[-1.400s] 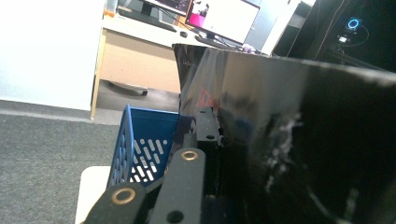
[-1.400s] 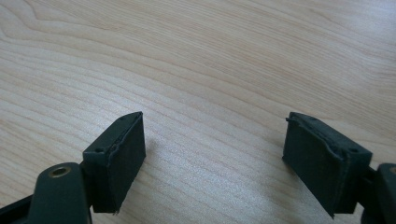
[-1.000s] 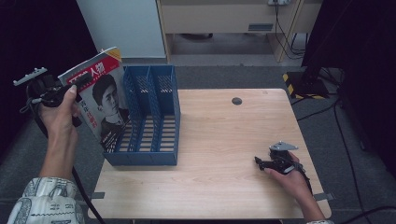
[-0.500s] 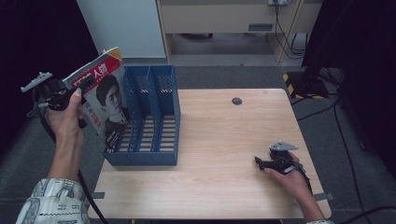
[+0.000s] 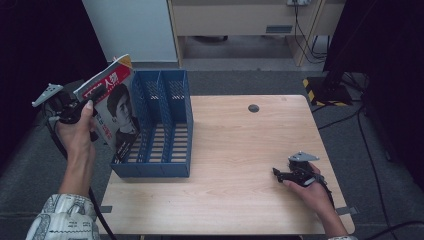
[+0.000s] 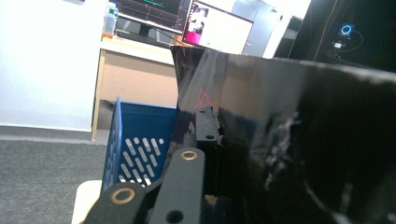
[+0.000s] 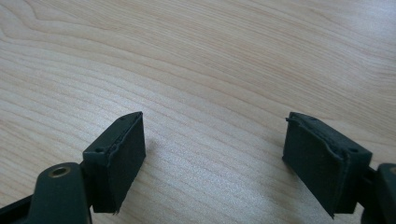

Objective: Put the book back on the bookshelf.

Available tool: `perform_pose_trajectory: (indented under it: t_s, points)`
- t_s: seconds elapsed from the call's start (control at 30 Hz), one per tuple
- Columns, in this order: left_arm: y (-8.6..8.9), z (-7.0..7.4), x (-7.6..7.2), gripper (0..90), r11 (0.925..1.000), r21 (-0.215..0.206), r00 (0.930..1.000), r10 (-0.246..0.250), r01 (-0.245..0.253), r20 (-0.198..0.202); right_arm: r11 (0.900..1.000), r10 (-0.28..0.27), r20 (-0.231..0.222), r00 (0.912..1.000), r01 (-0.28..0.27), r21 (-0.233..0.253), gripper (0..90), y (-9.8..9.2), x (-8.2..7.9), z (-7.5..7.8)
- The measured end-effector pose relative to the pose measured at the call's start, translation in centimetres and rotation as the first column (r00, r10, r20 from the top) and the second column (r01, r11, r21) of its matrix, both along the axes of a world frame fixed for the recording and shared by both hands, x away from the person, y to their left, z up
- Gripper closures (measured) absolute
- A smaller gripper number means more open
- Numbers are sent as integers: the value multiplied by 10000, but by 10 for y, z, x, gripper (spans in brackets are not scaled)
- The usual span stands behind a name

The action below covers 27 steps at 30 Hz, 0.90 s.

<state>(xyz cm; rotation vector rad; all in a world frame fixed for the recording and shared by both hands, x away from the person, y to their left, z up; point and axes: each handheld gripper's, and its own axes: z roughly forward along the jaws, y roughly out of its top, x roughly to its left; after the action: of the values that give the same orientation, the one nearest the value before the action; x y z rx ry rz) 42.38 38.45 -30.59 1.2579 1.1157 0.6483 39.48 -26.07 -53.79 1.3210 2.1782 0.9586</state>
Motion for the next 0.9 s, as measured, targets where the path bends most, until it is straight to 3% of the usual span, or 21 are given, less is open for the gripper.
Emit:
perform_pose_trajectory:
  t_s: [0.17, 0.6, 0.9]
  points:
    - [-2, -11, 0, 849, 10000, 21, 10000, -23, 23, -38, 10000, 0, 7, 10000, 0, -5, 211, 0, 0, 0]
    - [1, -18, -5, 848, 10000, -65, 9999, -35, 36, 114, 10000, 2, 4, 10000, -2, -4, 211, 0, 0, 0]
    - [4, -27, -4, 849, 9999, -63, 9998, -121, 120, -137, 10000, 1, 0, 10000, -1, 4, 211, 0, 0, 0]
